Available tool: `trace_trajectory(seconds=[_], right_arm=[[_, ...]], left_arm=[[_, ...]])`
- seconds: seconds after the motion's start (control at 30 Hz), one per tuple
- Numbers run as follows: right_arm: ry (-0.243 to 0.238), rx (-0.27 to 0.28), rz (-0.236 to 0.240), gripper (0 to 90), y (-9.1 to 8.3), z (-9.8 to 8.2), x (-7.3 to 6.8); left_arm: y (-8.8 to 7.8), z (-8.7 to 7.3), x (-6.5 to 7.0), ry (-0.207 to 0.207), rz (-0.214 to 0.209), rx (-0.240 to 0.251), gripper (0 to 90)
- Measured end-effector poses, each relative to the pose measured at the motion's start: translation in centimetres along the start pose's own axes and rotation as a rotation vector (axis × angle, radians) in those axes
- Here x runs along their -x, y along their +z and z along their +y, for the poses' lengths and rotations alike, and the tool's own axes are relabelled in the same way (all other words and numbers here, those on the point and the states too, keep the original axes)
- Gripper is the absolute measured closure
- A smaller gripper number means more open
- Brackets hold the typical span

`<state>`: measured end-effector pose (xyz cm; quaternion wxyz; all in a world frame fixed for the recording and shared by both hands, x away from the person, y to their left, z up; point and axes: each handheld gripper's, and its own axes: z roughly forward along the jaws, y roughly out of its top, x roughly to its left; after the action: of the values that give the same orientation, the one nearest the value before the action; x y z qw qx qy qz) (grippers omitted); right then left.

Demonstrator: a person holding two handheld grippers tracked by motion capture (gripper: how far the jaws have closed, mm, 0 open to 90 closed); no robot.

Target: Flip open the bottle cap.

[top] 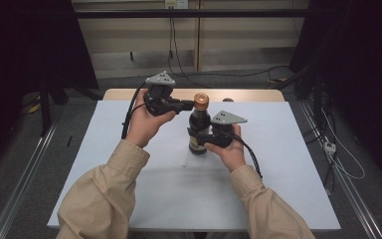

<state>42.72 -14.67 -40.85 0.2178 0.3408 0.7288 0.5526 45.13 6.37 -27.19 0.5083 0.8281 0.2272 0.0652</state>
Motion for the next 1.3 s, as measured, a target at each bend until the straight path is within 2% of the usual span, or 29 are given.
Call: trace_trajectory(seconds=[0.13, 0.5, 0.87, 1.0, 1.3], right_arm=[[0.001, 0.001, -0.001, 31.2, 0.0, 0.0, 0.0], [0.008, 0.007, 0.002, 31.2, 0.0, -0.1, 0.1], [0.017, 0.006, 0.005, 31.2, -0.1, -0.1, 0.2], [0.021, 0.007, 0.006, 31.2, -0.1, -0.1, 0.3], [0.02, 0.009, 0.006, 31.1, 0.0, -0.1, 0.3]], left_arm=[[0.0, 0.2, 0.0, 0.006, 0.002, -0.008, 90.0], [0.1, 0.4, -0.2, 0.004, -0.009, 0.015, 90.0], [0.3, 1.2, -0.1, 0.019, -0.006, 0.001, 90.0], [0.3, 1.3, -0.3, 0.005, -0.018, 0.01, 90.0], [0.3, 1.9, -0.1, 0.016, -0.004, 0.005, 90.0]])
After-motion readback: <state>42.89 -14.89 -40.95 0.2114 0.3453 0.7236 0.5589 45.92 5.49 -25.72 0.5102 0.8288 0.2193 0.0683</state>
